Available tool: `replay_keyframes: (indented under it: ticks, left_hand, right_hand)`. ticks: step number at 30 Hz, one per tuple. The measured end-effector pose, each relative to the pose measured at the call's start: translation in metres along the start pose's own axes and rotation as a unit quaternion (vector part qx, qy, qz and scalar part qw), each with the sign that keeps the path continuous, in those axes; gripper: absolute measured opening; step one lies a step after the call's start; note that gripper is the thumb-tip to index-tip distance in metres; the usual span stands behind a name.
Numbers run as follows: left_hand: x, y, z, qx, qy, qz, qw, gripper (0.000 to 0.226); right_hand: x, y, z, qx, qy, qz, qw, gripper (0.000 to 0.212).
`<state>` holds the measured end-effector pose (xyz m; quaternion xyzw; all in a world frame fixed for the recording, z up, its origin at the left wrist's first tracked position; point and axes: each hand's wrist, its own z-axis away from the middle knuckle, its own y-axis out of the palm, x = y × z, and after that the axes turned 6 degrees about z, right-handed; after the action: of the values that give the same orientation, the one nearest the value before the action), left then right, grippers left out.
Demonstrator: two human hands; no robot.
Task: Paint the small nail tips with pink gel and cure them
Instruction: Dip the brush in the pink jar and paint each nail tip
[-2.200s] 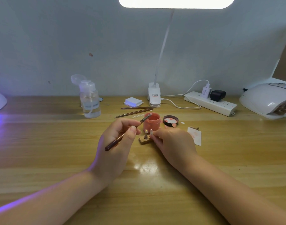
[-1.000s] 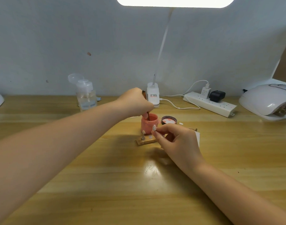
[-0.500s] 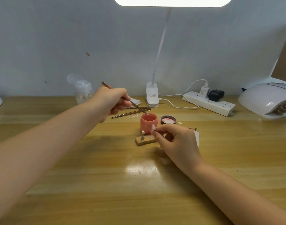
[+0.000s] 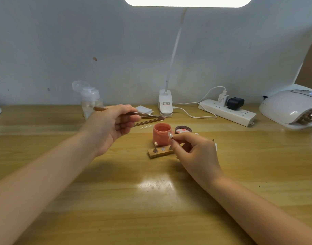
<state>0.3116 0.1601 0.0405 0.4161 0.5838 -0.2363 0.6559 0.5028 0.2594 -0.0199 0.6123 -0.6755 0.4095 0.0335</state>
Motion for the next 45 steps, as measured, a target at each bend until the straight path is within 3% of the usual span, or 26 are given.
replay_keyframes:
  ticks: [9, 17, 28, 37, 45]
  left_hand:
    - [0.024, -0.002, 0.018, 0.004, 0.200, -0.187, 0.962, 0.009]
    - [0.029, -0.006, 0.025, 0.040, 0.226, -0.260, 0.938, 0.013]
    - [0.034, -0.009, 0.025, 0.029, 0.226, -0.253, 0.940, 0.013]
    - [0.031, -0.001, 0.032, 0.008, 0.203, -0.037, 0.978, 0.017]
    - [0.040, 0.006, 0.053, 0.068, 0.291, -0.139, 0.944, 0.018]
  right_hand:
    - [-0.002, -0.001, -0.001, 0.003, 0.036, -0.026, 0.999, 0.012]
    - [-0.001, 0.000, -0.001, 0.005, 0.035, -0.021, 0.999, 0.010]
    - [-0.001, -0.001, 0.000, 0.006, 0.038, -0.014, 0.999, 0.012]
    - [-0.004, -0.002, -0.001, 0.018, 0.067, -0.039, 0.997, 0.010]
    - [-0.005, -0.003, -0.003, 0.002, 0.087, -0.064, 0.994, 0.011]
